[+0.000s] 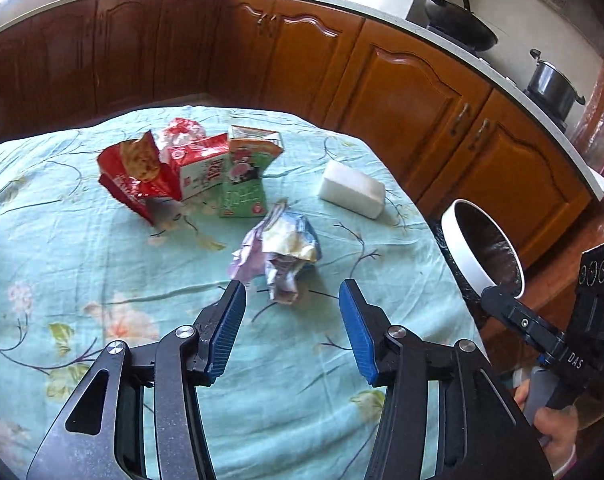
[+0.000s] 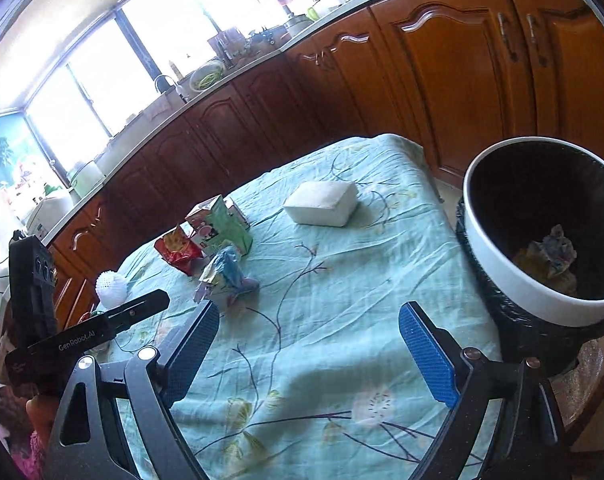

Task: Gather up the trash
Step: 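Withdraw both grippers from the bin back to the table, then grasp the red snack bag with the left gripper while the right grasps a blue wrapper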

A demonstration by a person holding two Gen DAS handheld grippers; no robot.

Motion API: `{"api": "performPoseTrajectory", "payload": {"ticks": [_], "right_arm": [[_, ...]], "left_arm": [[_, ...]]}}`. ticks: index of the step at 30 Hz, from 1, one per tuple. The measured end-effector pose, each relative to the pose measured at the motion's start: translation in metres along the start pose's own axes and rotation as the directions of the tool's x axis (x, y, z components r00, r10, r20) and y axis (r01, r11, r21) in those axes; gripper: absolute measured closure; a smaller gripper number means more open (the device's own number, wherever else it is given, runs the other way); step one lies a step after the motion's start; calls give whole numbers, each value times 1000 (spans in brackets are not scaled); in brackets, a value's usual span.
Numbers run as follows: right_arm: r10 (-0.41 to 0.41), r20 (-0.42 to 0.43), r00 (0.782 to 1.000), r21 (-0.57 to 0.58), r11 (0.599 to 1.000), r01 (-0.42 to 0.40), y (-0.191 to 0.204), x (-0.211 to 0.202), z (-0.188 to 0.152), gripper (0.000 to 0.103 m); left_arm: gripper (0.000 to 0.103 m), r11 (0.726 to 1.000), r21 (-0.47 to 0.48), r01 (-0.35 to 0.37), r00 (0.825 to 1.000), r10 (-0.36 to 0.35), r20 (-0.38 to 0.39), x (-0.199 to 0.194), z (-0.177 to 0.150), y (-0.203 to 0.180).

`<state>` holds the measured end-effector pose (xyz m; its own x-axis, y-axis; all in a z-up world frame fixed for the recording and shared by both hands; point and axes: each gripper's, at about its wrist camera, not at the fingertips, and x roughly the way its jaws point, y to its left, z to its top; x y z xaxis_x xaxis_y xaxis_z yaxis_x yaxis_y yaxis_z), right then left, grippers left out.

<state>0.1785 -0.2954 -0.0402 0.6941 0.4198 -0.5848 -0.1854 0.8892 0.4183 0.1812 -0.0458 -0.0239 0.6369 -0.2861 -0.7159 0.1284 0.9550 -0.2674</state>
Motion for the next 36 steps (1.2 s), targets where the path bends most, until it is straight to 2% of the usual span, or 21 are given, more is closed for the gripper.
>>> {"api": "performPoseTrajectory", "payload": {"ticks": [7,11,16,25,29,30,32,33,34,35,36], "right_arm": [[20,-14,1000,-32,999,-21,32,24,5,10],[56,-66,996,-60,996,-60,48,45,9,9],[62,-114,992,-70,995,-70,61,72,13,9],[78,-162,984,-31,996,-84,66,113,24,10],[91,-186,978,-11,995,-95,66,127,24,15],[92,-193,977,-9,995,-95,67,130,23,21],[94,-208,974,-8,995,-98,67,135,21,35],[94,-215,972,-8,995,-98,67,137,20,49],[91,-218,972,-10,995,-96,67,137,18,56],[93,-216,972,-12,995,-98,67,136,17,57],[96,-209,973,-16,995,-101,67,133,16,61]], "left_arm": [[28,997,-51,-55,997,57,45,-13,12,35],[26,994,-70,-88,994,93,59,-13,22,52],[26,989,-80,-123,990,128,58,-6,38,74],[26,976,-181,-124,992,127,6,32,68,121],[28,973,-198,-121,993,121,-8,46,73,130],[30,973,-197,-120,993,120,-12,49,74,130],[48,976,-186,-111,994,109,-22,55,74,129],[65,978,-178,-108,994,104,-32,58,75,127],[82,980,-167,-107,994,102,-38,60,74,125],[89,982,-156,-103,994,97,-41,61,73,122],[93,984,-148,-99,995,95,-40,60,72,120]]}}
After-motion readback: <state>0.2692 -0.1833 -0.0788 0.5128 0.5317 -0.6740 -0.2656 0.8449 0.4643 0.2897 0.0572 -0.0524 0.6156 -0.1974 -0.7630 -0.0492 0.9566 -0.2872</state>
